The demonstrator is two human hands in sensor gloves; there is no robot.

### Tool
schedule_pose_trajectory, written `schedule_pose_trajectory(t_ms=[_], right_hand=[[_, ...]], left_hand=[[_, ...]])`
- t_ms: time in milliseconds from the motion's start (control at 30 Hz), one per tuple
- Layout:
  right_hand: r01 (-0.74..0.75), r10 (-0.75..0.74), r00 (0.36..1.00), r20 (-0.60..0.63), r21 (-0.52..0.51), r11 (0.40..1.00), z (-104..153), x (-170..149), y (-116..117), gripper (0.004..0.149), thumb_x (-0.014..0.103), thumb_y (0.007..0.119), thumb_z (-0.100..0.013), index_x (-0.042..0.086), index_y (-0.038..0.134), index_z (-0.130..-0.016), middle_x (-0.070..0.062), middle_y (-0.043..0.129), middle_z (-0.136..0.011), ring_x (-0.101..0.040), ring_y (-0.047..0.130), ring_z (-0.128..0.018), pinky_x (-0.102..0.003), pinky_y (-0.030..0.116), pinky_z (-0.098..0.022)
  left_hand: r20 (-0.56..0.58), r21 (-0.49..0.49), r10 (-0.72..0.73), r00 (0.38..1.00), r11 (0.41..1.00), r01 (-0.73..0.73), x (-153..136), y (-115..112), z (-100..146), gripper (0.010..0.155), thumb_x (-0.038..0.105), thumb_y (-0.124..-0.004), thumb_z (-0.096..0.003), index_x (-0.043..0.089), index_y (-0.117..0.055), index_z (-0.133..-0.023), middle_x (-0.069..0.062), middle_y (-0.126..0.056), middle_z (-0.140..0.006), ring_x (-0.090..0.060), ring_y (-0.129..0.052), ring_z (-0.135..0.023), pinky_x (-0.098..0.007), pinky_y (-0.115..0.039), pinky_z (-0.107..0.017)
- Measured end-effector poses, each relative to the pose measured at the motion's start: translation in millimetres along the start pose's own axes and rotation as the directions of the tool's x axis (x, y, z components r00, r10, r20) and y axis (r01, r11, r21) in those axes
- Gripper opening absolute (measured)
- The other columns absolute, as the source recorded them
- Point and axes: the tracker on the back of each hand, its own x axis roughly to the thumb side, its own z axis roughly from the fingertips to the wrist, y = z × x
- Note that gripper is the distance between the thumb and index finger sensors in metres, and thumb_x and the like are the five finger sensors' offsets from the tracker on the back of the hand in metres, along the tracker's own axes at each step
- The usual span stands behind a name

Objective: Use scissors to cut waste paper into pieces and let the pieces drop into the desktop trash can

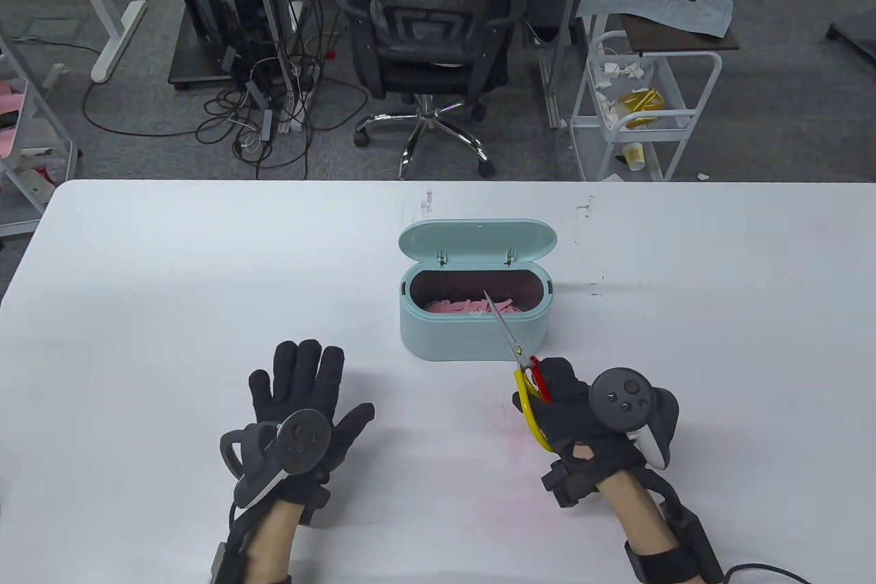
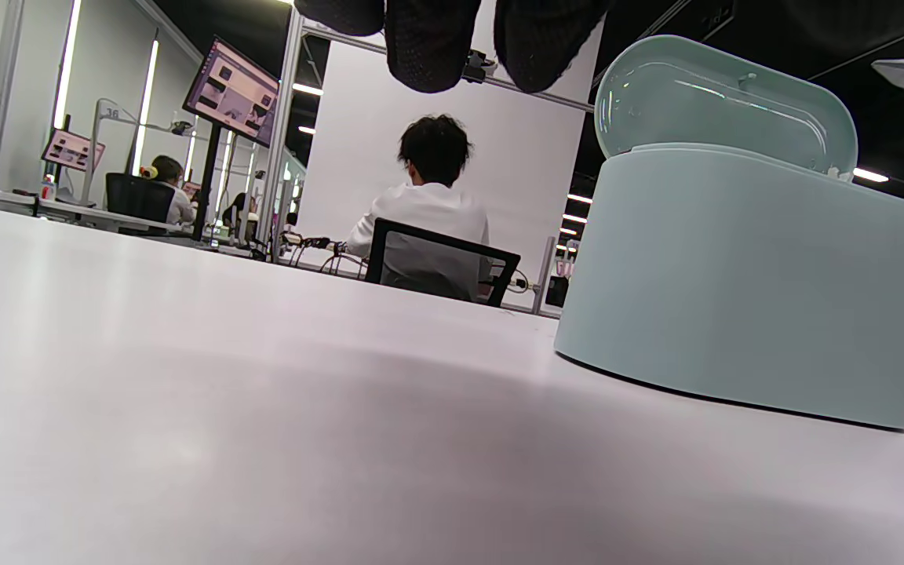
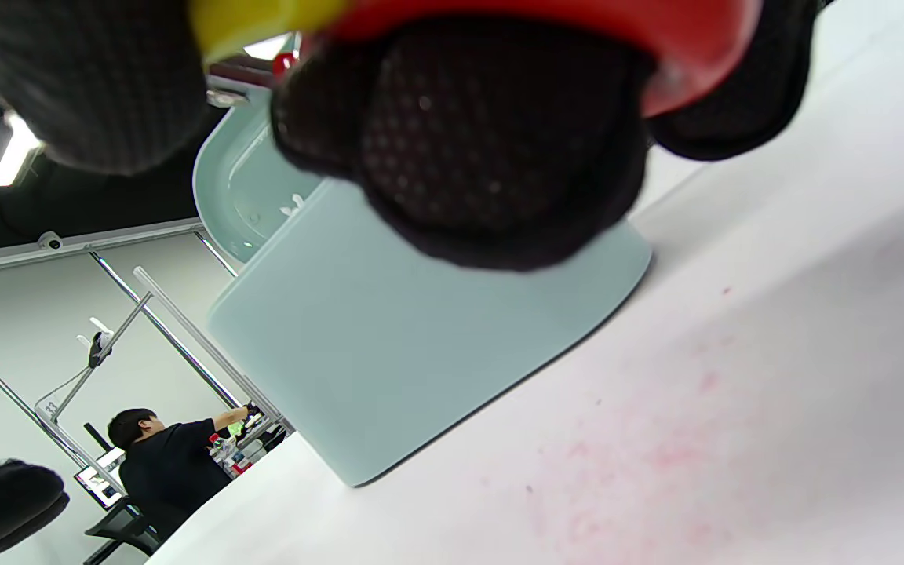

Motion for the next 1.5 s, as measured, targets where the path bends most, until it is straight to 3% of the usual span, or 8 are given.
schedule_pose_trajectory(t_ms=[200,333,533,700,867,1100,1367,1500], right_hand=[[-0.1,0.1,0.995,-0.003,-0.096,0.99,21.2,9.7,-29.6,0.071,0.058,0.084,-0.032,0.014,0.066,-0.085,0.007,0.096,-0.052,-0.015,0.105,-0.021,-0.055,0.078,-0.05],[-0.253,0.246,0.967,-0.064,-0.145,0.957,37.4,9.4,-54.2,0.071,0.058,0.085,-0.032,0.014,0.068,-0.085,0.006,0.097,-0.053,-0.015,0.106,-0.022,-0.054,0.08,-0.048],[-0.506,0.471,0.848,-0.242,-0.11,0.855,54.3,-14.1,-74.9,0.071,0.059,0.086,-0.032,0.014,0.069,-0.085,0.006,0.096,-0.054,-0.015,0.106,-0.023,-0.053,0.08,-0.048],[-0.635,0.608,0.7,-0.376,0.064,0.77,60.4,-44.9,-64.5,0.072,0.058,0.085,-0.033,0.012,0.065,-0.085,0.006,0.094,-0.056,-0.014,0.104,-0.023,-0.053,0.078,-0.049],[-0.658,0.647,0.639,-0.415,0.142,0.74,62.1,-70.2,-44.6,0.073,0.058,0.085,-0.033,0.012,0.063,-0.085,0.006,0.092,-0.058,-0.014,0.104,-0.023,-0.052,0.078,-0.05],[-0.734,0.744,0.529,-0.409,0.219,0.643,64.5,-79.7,-32.8,0.075,0.061,0.082,-0.033,0.012,0.059,-0.087,0.007,0.09,-0.061,-0.01,0.103,-0.022,-0.049,0.079,-0.048],[-0.719,0.734,0.543,-0.407,0.226,0.657,69.1,-79.0,-31.8,0.073,0.061,0.078,-0.037,0.014,0.058,-0.09,0.004,0.087,-0.067,-0.009,0.103,-0.027,-0.051,0.08,-0.048],[-0.747,0.728,0.533,-0.431,0.165,0.644,72.9,-74.9,-34.3,0.071,0.063,0.085,-0.032,0.018,0.074,-0.086,-0.001,0.089,-0.068,-0.006,0.109,-0.025,-0.048,0.091,-0.036]], left_hand=[[0.006,0.004,0.009,1.0,1.0,-0.009,-0.6,0.7,-0.8,0.087,0.08,-0.055,-0.0437,0.033,-0.047,-0.117,-0.005,-0.044,-0.127,-0.036,-0.036,-0.12,-0.065,-0.03,-0.078],[0.007,-0.006,0.009,1.0,1.0,-0.009,0.7,0.4,-0.5,0.087,0.08,-0.055,-0.0438,0.033,-0.048,-0.117,-0.005,-0.044,-0.127,-0.036,-0.036,-0.12,-0.065,-0.03,-0.078],[0.011,0.013,0.012,1.0,1.0,-0.012,1.9,2.3,1.3,0.086,0.079,-0.056,-0.044,0.032,-0.051,-0.116,-0.006,-0.046,-0.126,-0.036,-0.037,-0.119,-0.065,-0.031,-0.078],[0.009,0.011,0.014,1.0,1.0,-0.014,2.8,1.5,2.3,0.086,0.078,-0.057,-0.044,0.031,-0.052,-0.116,-0.006,-0.047,-0.126,-0.037,-0.038,-0.119,-0.066,-0.031,-0.078],[0.003,0.002,0.016,1.0,1.0,-0.016,3.3,0.4,2.9,0.086,0.078,-0.057,-0.0443,0.031,-0.053,-0.116,-0.006,-0.048,-0.126,-0.037,-0.038,-0.119,-0.066,-0.031,-0.078],[-0.011,-0.012,0.021,1.0,1.0,-0.021,3.8,-0.9,3.0,0.083,0.076,-0.059,-0.0451,0.03,-0.054,-0.115,-0.006,-0.048,-0.126,-0.037,-0.039,-0.118,-0.065,-0.031,-0.077],[-0.018,-0.015,0.031,0.999,0.999,-0.031,3.9,-1.8,4.0,0.083,0.075,-0.059,-0.0452,0.03,-0.055,-0.115,-0.006,-0.049,-0.125,-0.037,-0.039,-0.118,-0.065,-0.032,-0.077],[-0.017,-0.016,0.036,0.999,0.999,-0.036,4.3,-2.3,4.0,0.083,0.075,-0.059,-0.0452,0.03,-0.055,-0.114,-0.006,-0.049,-0.125,-0.037,-0.039,-0.118,-0.065,-0.032,-0.077]])
